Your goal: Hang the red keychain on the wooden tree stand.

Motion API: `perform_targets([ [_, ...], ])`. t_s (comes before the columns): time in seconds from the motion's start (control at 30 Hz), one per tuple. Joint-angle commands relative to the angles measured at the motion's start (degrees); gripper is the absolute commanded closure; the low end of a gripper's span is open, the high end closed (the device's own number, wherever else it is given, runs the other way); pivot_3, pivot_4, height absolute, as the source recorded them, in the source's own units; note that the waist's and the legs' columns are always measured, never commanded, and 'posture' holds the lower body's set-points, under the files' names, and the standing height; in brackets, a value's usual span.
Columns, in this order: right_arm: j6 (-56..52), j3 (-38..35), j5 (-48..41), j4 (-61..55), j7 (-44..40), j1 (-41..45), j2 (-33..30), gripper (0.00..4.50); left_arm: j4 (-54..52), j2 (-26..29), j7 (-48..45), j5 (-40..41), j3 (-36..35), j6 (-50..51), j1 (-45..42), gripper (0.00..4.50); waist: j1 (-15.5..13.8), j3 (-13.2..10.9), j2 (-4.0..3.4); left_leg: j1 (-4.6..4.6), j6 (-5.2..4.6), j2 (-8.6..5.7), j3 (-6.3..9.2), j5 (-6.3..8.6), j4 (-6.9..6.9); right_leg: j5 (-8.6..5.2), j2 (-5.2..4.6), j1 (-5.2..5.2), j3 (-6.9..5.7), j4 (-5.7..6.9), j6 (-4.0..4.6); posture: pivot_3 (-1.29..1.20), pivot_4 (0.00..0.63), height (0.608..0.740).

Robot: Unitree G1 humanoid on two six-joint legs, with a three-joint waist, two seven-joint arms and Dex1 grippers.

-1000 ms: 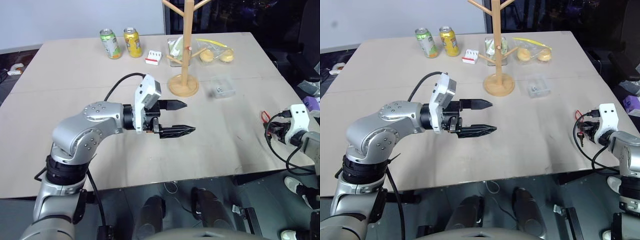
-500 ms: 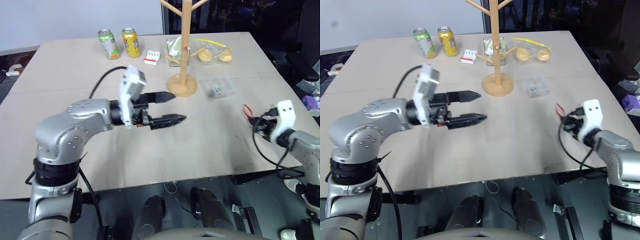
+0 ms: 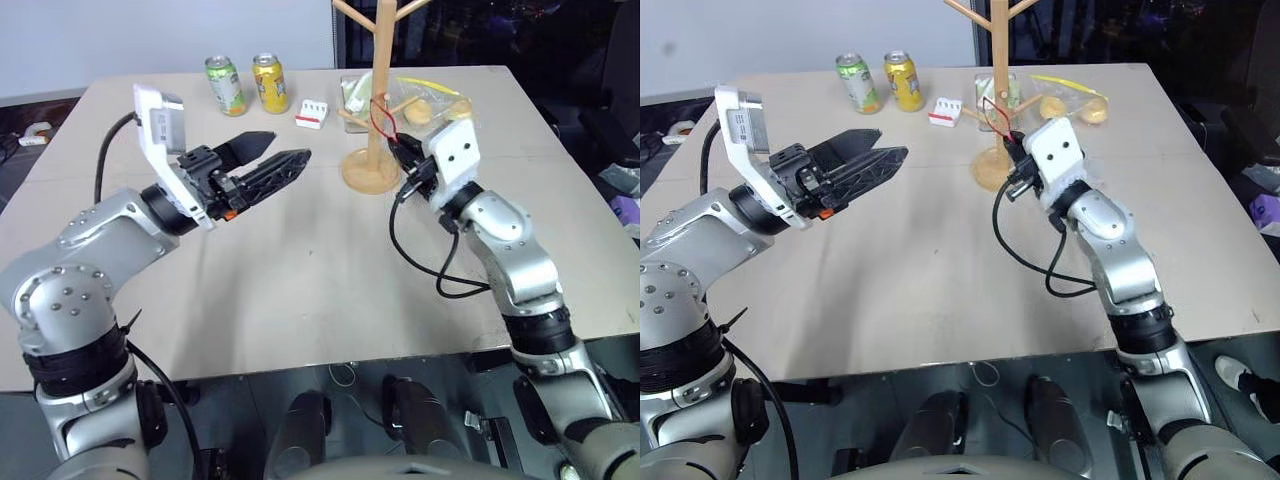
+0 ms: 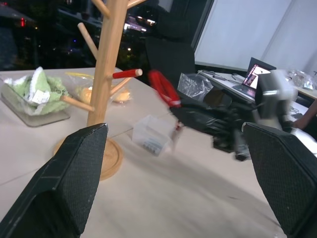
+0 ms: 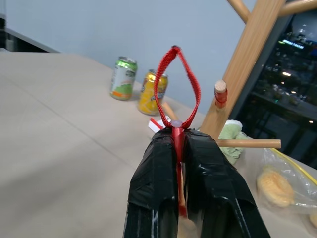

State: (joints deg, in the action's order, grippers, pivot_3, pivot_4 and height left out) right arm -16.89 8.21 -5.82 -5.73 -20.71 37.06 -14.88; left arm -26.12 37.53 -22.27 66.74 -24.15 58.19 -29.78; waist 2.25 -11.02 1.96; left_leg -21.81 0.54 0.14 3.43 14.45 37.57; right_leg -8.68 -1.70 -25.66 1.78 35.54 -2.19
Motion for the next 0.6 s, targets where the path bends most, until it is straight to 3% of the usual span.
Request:
perform_targets([
  [0.03, 4.8, -1.2, 1.8, 4.2, 1.4, 4.3, 1.1, 4.47, -2.3, 1.1, 1.2, 1.7, -0.4, -1.8, -0.8, 0.0, 0.1, 0.0, 0.0, 0.02, 0.0, 0.0, 0.0, 0.0, 0.0, 0.01, 0.01, 0.0, 0.0, 0.03, 0.02, 0.0, 0.15, 0.74],
  [0.27, 9.6, -1.7, 4.2, 11.8, 2.5, 8.6, 2.3, 4.47, -1.9, 1.6, 1.3, 0.8, 1.1, -3.4, -0.5, 0.0, 0.1, 0.0, 0.0, 0.02, 0.0, 0.02, 0.02, 0.0, -0.01, 0.01, 0.04, 0.0, 0.0, 0.05, 0.03, 0.0, 0.15, 0.74],
  [0.6, 8.1, -3.8, 4.1, 16.2, 3.7, 10.6, 3.0, 4.47, -0.5, 2.5, 0.3, -0.4, 2.9, -5.3, -1.3, 0.0, 0.1, 0.0, -0.01, 0.02, 0.0, 0.01, 0.02, 0.0, -0.01, 0.07, 0.03, 0.0, 0.0, 0.05, 0.13, 0.0, 0.15, 0.74],
])
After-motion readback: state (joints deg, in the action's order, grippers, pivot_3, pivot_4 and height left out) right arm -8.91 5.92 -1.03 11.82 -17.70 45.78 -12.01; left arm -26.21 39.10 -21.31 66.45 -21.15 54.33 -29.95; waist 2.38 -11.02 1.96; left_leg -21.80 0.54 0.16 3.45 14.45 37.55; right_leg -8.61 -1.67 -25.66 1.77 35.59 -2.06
